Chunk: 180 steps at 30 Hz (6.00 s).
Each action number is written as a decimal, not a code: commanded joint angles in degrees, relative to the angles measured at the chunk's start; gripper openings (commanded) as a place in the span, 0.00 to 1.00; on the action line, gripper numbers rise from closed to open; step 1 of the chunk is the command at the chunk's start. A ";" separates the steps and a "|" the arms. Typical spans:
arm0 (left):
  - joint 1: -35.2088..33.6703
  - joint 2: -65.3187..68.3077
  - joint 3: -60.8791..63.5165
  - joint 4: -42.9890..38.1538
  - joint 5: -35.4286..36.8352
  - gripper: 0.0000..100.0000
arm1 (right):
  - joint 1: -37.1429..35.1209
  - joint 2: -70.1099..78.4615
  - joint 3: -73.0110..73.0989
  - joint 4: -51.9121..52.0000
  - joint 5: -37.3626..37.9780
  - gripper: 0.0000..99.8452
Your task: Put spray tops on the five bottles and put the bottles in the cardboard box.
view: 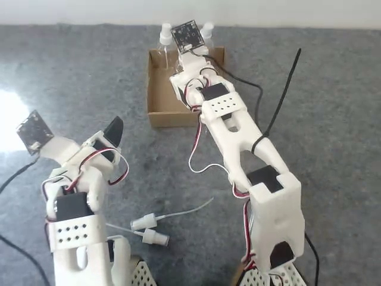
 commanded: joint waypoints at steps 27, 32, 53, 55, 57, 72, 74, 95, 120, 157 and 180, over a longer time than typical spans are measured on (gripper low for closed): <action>-0.18 -0.79 -0.31 -1.05 -0.53 0.29 | 0.75 5.32 -14.77 7.08 -3.60 0.14; -0.18 -0.79 -0.31 -1.05 -0.62 0.29 | 0.84 5.32 -14.77 7.08 -3.60 0.14; -0.18 -0.79 -0.31 -0.97 -0.62 0.29 | 0.84 10.51 -19.25 7.69 -5.98 0.14; -0.18 -0.79 -0.31 -0.97 -0.70 0.29 | 1.19 10.51 -19.25 7.69 -5.98 0.14; -0.18 -0.79 -0.31 -0.97 -0.70 0.29 | 1.45 10.51 -19.25 7.69 -5.98 0.14; -0.09 -0.79 0.13 -1.32 -0.70 0.29 | 1.71 10.51 -19.25 7.69 -5.71 0.15; -0.09 -0.79 0.13 -1.32 -0.70 0.29 | 1.71 10.51 -19.25 7.69 -5.71 0.15; -0.09 -0.79 0.13 -1.32 -0.70 0.29 | 0.40 10.42 -19.25 10.86 -5.89 0.31; -0.18 -0.79 0.13 -1.32 -0.70 0.29 | -0.92 6.29 -20.66 22.90 -6.15 0.31; -0.53 -0.79 0.22 -1.32 -0.70 0.29 | -1.45 -15.52 -20.66 56.40 -5.89 0.31; -0.26 -0.79 0.31 -1.32 -0.79 0.29 | 1.80 -26.07 -13.45 70.64 -6.24 0.31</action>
